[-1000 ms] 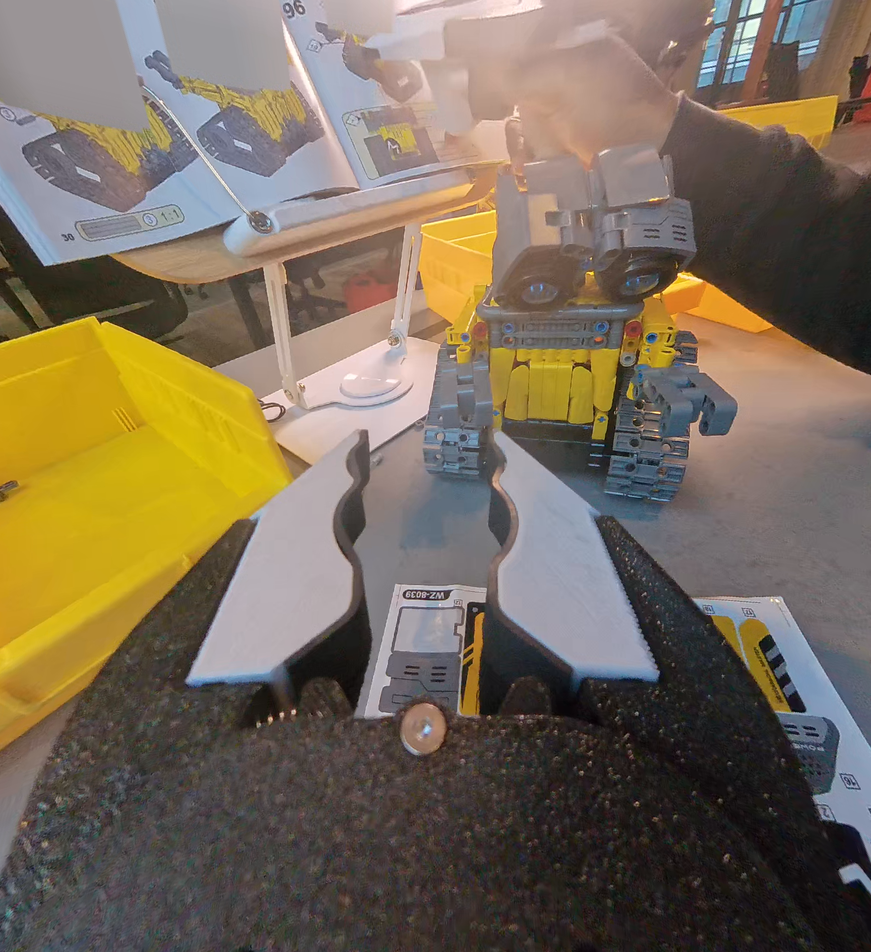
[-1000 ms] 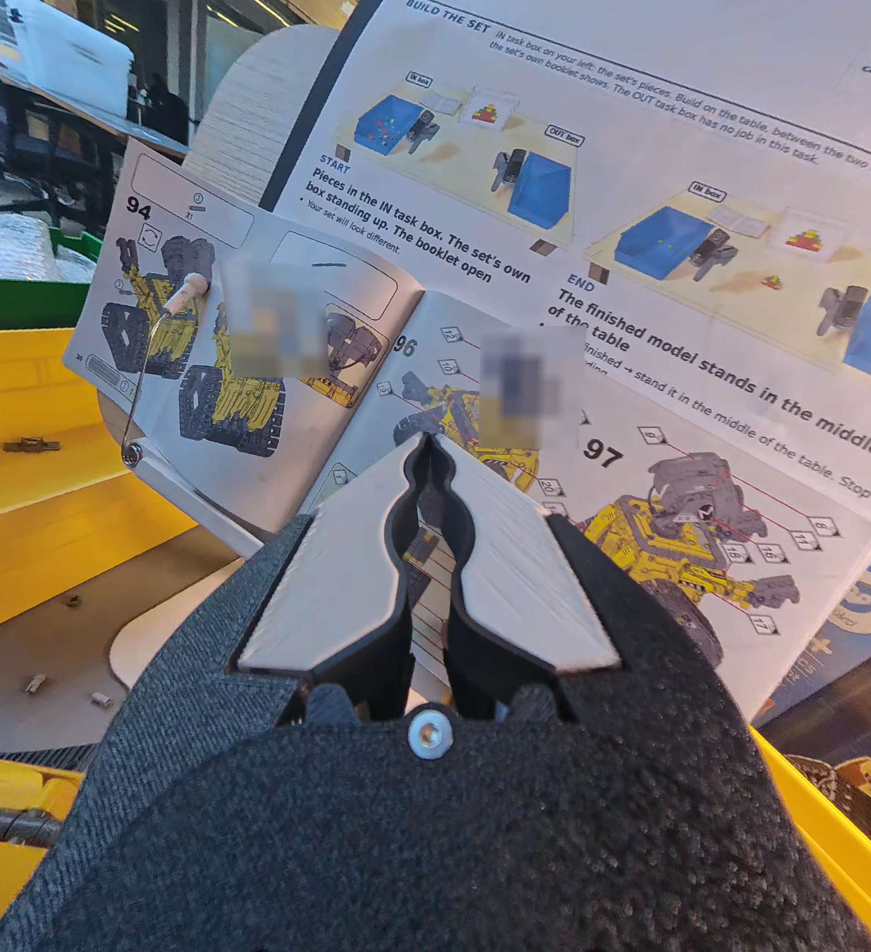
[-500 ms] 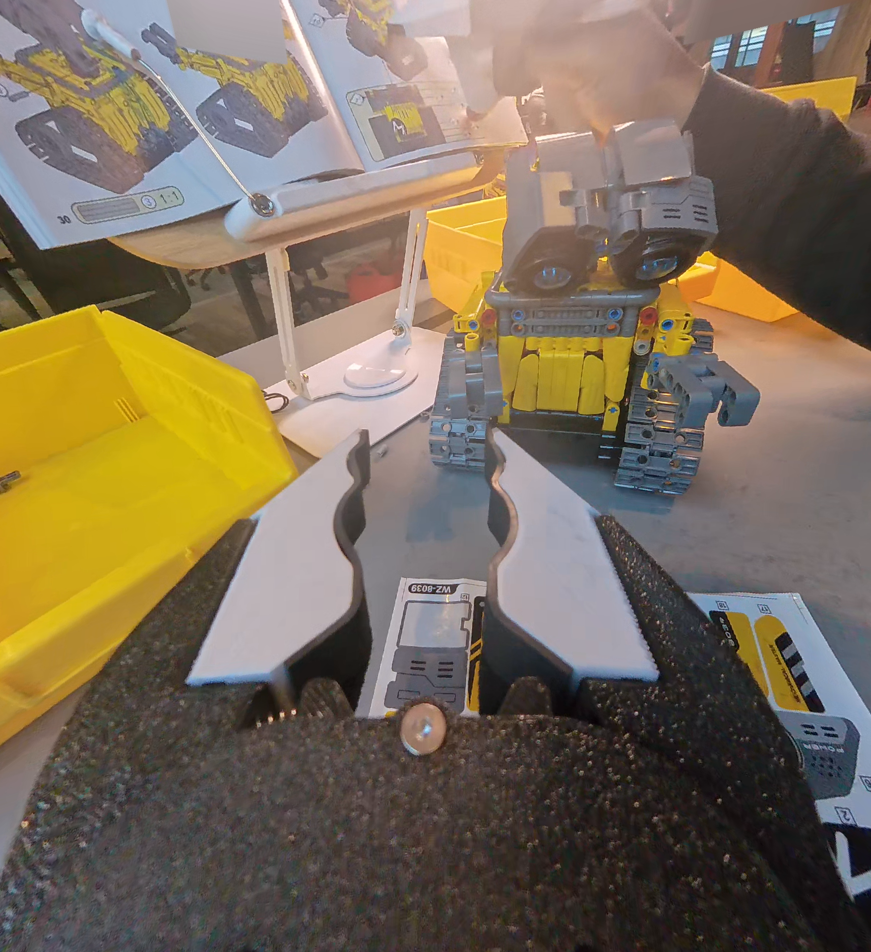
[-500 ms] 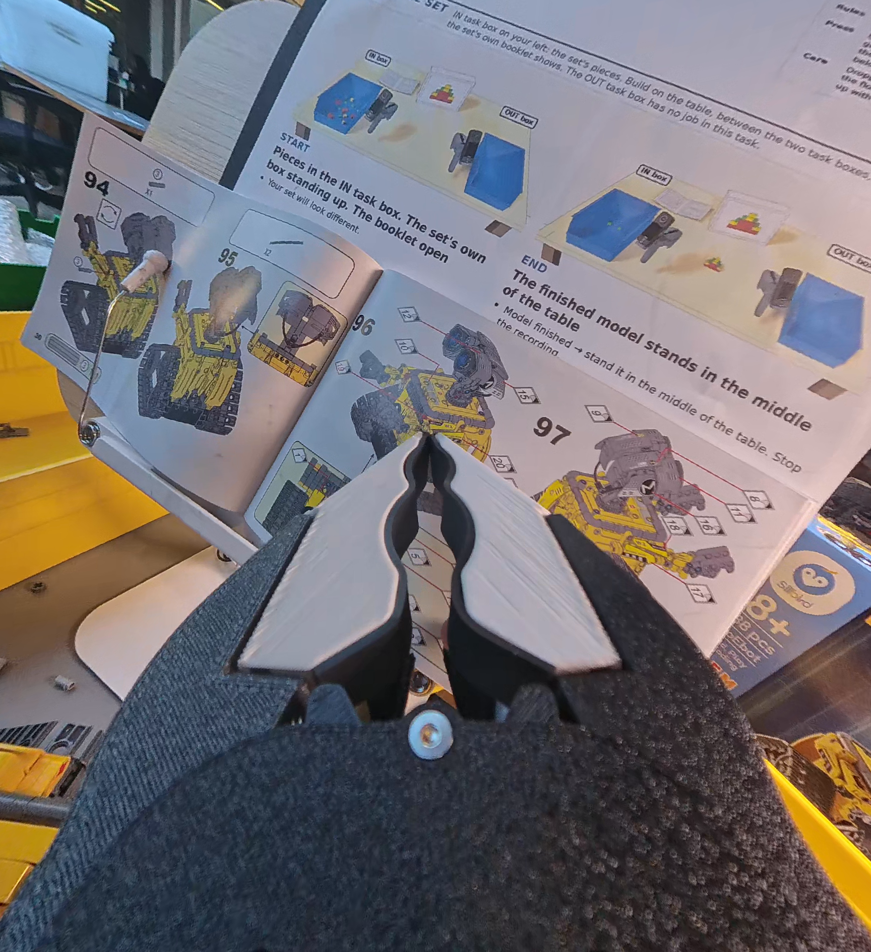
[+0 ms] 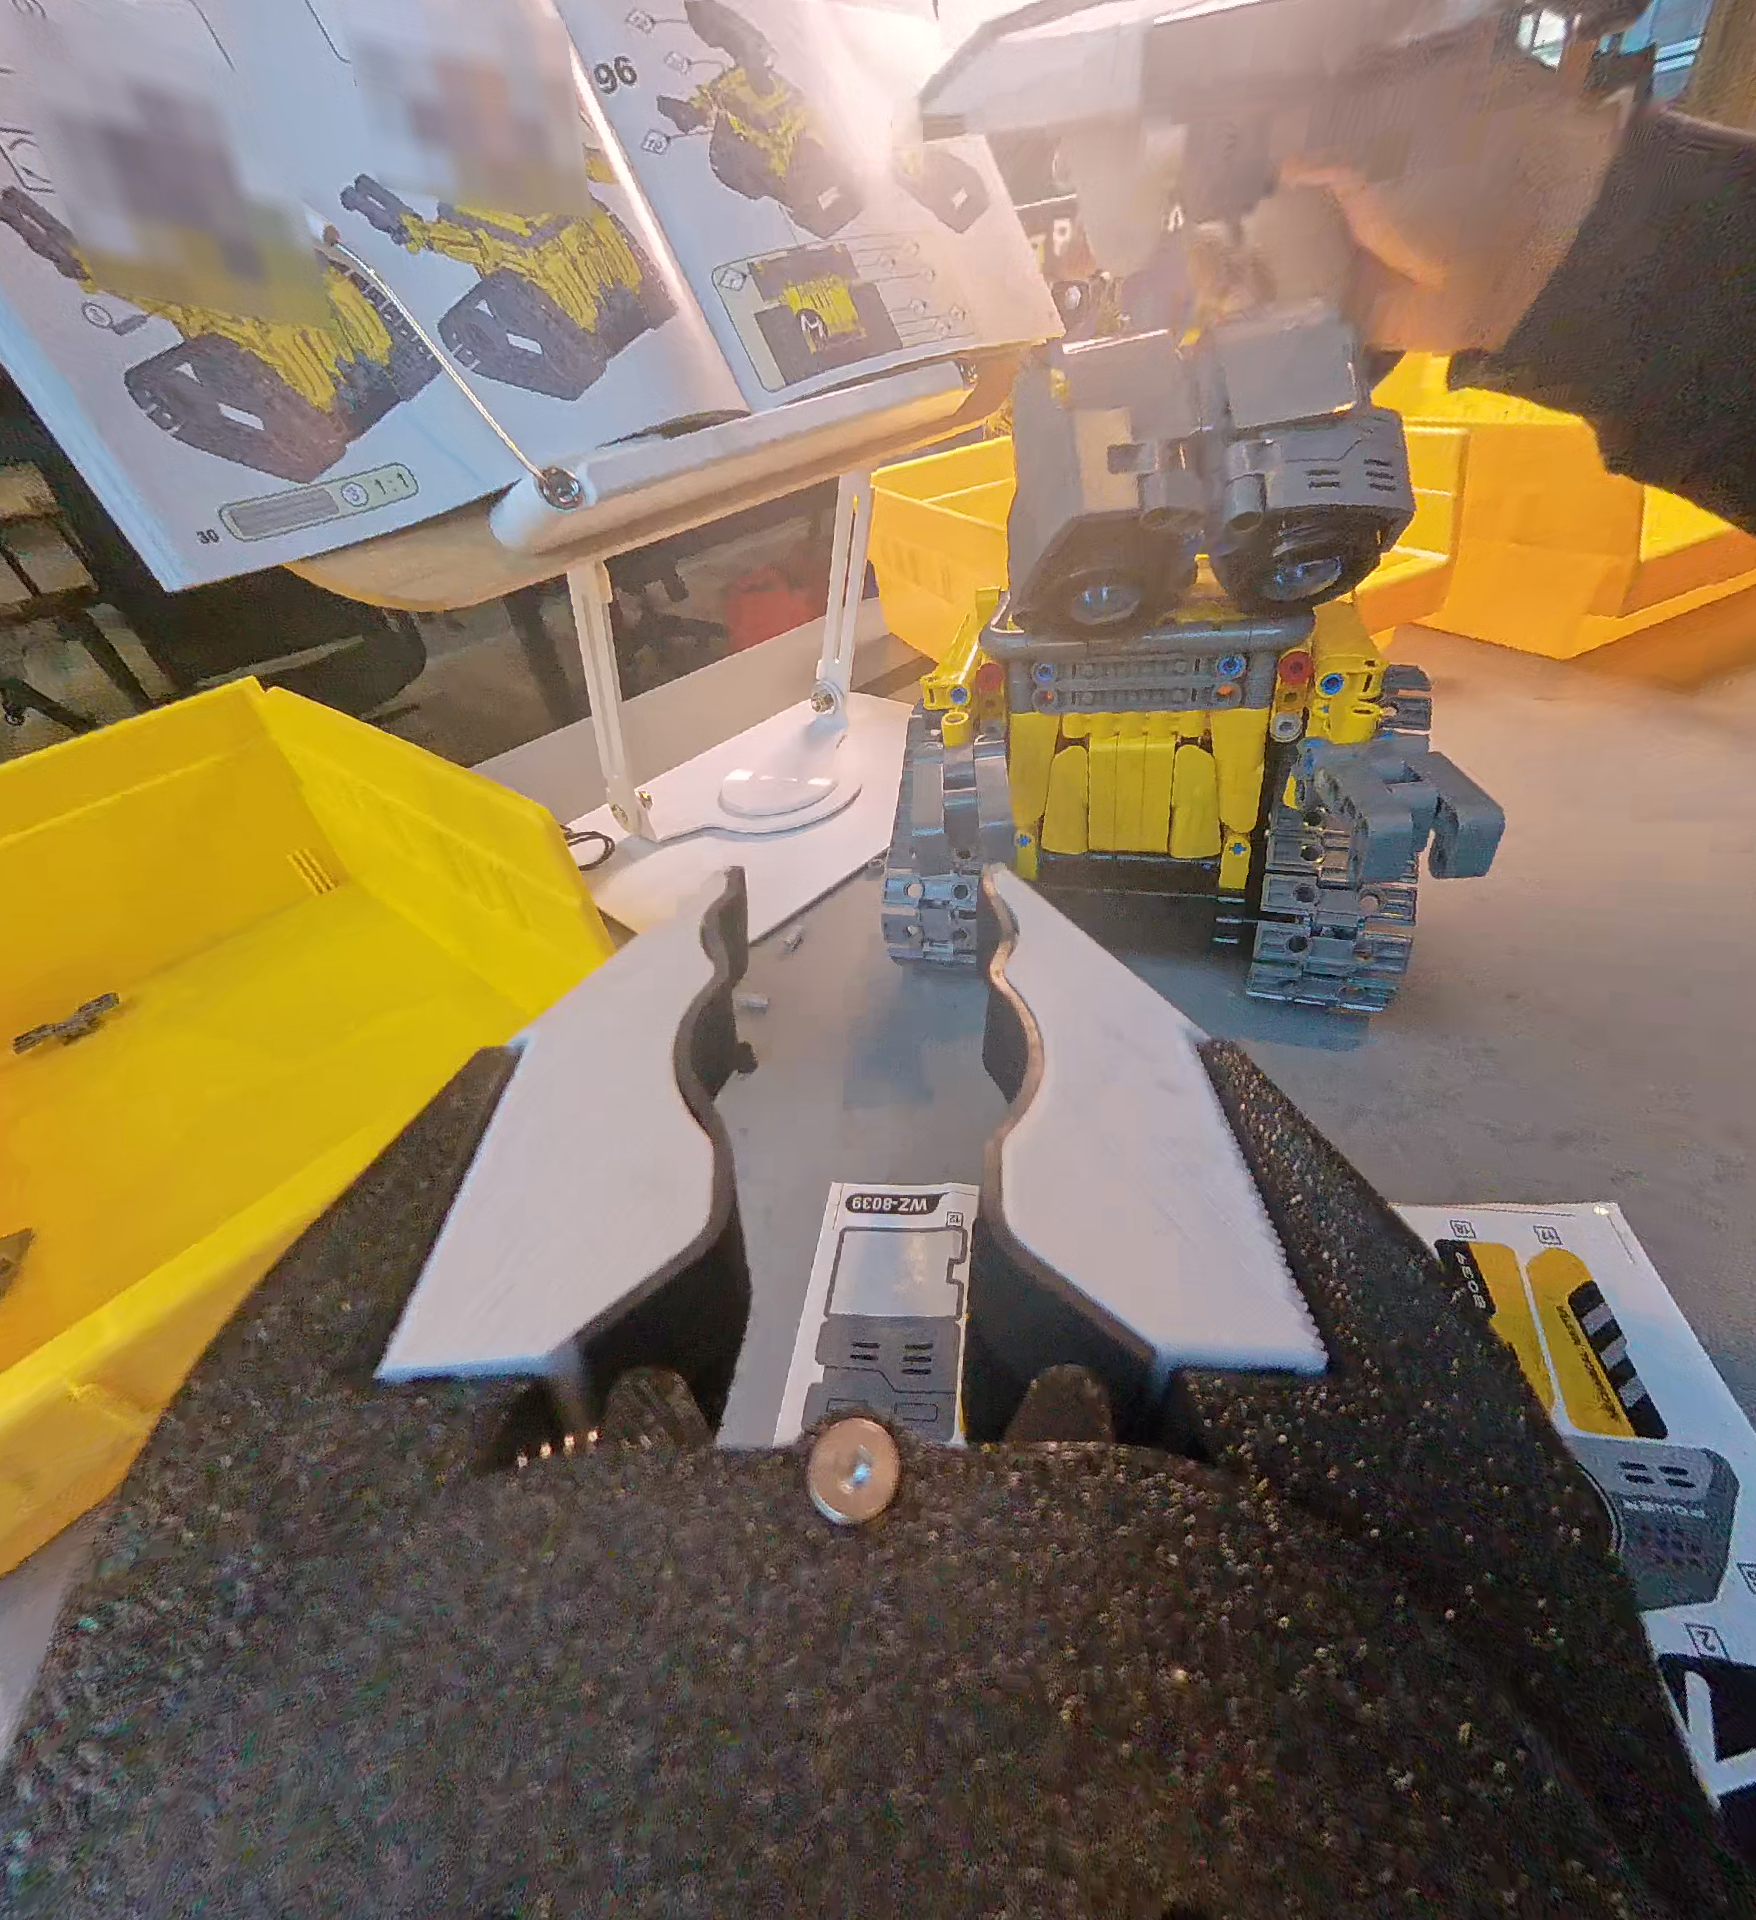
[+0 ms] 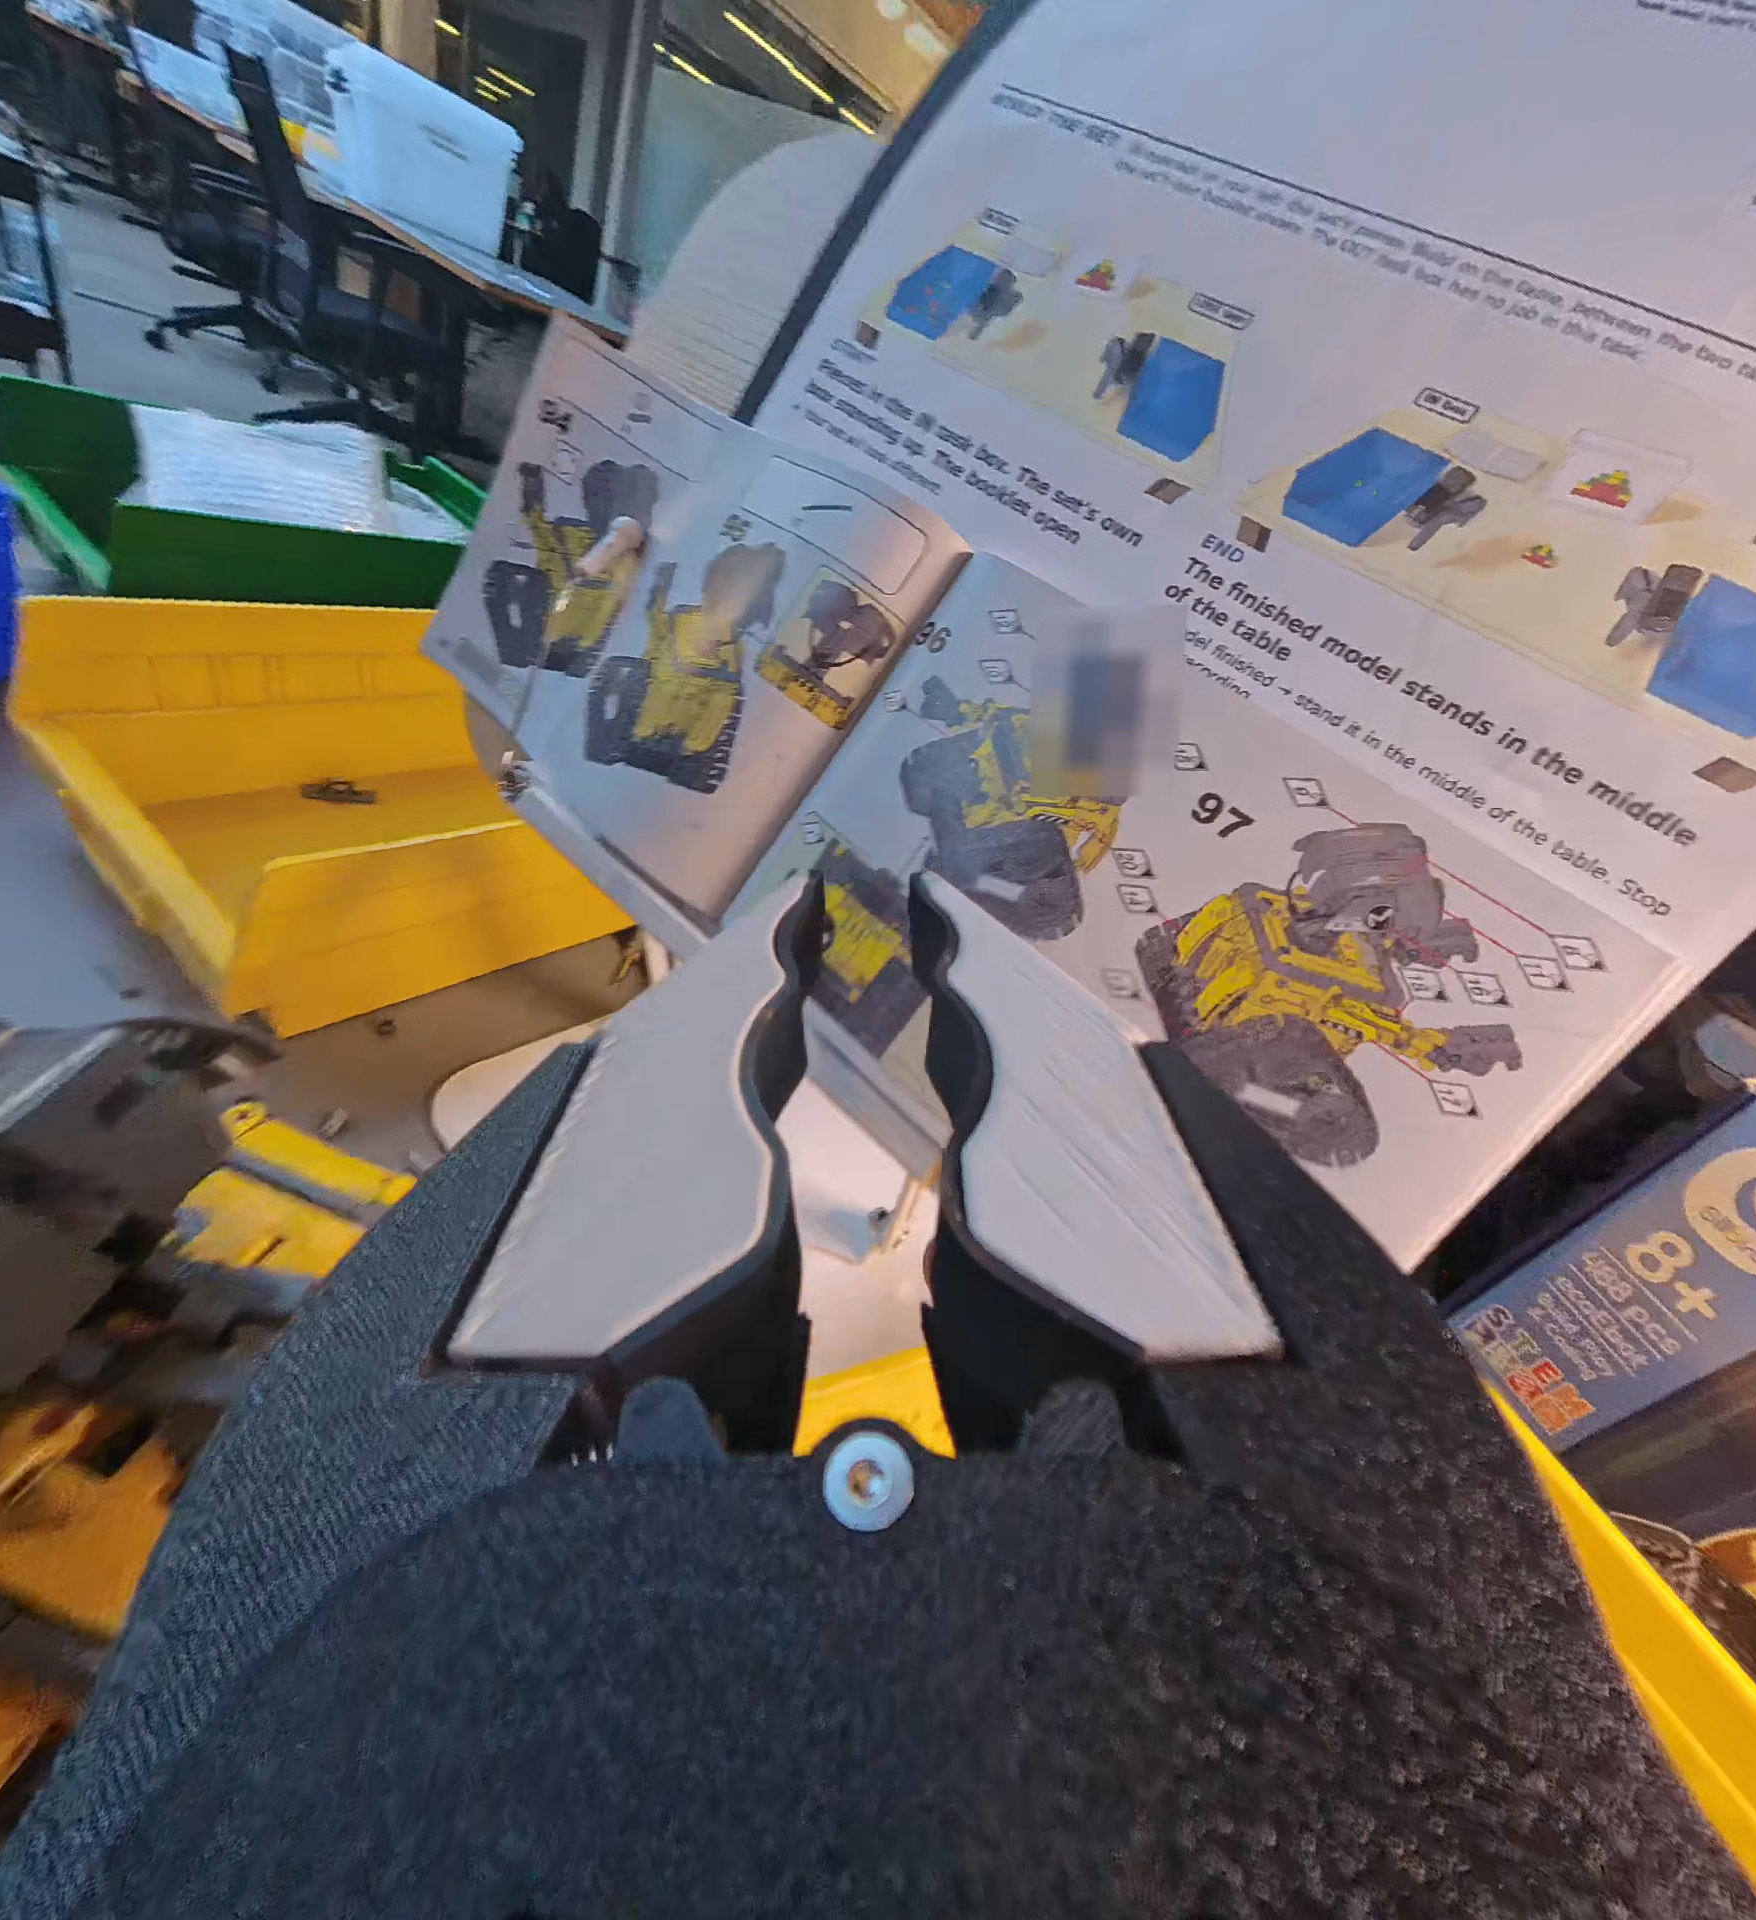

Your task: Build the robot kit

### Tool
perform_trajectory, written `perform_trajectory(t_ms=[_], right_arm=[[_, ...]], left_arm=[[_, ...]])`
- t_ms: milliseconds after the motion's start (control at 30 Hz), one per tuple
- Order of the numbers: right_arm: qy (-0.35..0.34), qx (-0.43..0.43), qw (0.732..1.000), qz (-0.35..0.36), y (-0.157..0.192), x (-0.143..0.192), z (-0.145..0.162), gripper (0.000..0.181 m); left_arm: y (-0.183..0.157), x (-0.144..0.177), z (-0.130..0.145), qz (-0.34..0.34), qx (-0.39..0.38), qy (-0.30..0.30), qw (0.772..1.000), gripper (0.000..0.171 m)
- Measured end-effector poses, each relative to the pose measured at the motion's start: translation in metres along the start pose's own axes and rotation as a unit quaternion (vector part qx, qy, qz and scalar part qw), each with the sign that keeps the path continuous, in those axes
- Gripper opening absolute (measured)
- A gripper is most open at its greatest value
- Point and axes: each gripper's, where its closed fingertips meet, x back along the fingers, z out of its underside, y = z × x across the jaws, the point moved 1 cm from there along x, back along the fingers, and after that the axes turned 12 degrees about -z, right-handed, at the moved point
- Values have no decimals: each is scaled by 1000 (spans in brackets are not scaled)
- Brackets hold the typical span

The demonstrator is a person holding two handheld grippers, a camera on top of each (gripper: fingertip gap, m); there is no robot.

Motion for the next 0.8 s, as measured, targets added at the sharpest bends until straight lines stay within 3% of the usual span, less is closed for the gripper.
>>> perform_trajectory(t_ms=[200,333,533,667,800], right_arm=[[51,9,985,-162,84,51,25,47],[95,49,972,-209,132,72,52,50],[94,85,974,-186,160,75,64,46],[138,158,968,-141,164,58,84,42],[137,152,972,-112,156,54,88,43]], left_arm=[[4,5,-10,-10,-7,-15,1000,42],[5,6,-12,-16,-20,-17,1000,41],[-2,5,-6,-11,-41,-5,999,38],[-3,4,-2,-8,-56,9,998,38],[7,6,13,8,-82,69,994,40]])
